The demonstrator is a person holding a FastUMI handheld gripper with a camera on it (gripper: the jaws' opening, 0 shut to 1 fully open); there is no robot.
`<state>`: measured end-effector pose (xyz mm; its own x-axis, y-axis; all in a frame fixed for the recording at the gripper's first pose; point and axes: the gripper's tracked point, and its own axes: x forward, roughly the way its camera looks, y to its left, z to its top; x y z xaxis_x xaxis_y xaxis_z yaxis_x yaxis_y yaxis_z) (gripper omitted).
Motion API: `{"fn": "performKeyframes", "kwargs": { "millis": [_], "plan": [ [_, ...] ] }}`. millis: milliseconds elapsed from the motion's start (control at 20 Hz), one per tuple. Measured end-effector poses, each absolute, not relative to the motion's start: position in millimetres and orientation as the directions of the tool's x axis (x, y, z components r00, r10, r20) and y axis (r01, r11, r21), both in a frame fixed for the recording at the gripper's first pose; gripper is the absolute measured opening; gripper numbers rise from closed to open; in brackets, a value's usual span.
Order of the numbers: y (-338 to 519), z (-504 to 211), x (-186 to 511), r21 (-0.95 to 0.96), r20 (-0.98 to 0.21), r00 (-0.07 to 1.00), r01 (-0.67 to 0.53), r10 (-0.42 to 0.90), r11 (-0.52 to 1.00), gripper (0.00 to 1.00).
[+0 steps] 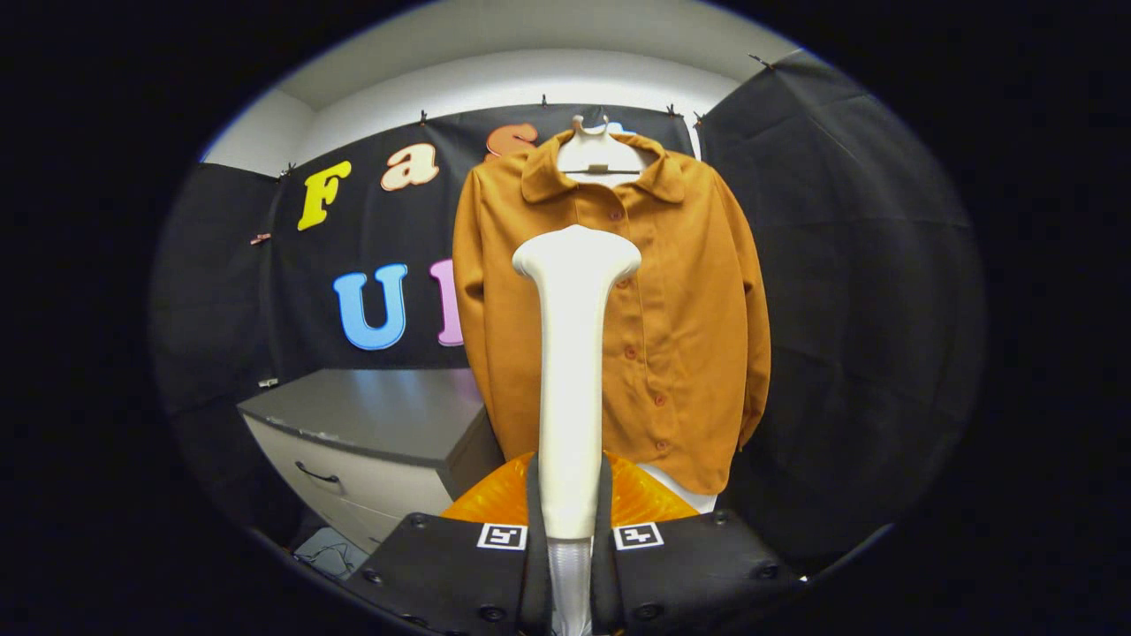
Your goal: Iron the clothes twice with a garment steamer, once on the left side and once on the right side.
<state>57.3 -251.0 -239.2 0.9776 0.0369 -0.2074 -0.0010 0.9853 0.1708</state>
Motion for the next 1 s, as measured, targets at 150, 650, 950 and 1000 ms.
{"fn": "performKeyframes", "kwargs": {
  "millis": [150,650,950,1000],
  "plan": [
    [-267.3,-198.0,69.4,0.169,-0.134,0.990,-0.011,0.034,0.986,0.21],
    [-346.3,-163.4,133.4,0.198,-0.028,0.998,0.064,-0.060,0.978,0.21],
    [-373.5,-195.3,169.4,0.204,-0.058,0.996,0.080,-0.070,0.976,0.21],
    [-374.8,-201.1,173.1,0.204,-0.064,0.996,0.079,-0.068,0.976,0.21]
  ]
}}
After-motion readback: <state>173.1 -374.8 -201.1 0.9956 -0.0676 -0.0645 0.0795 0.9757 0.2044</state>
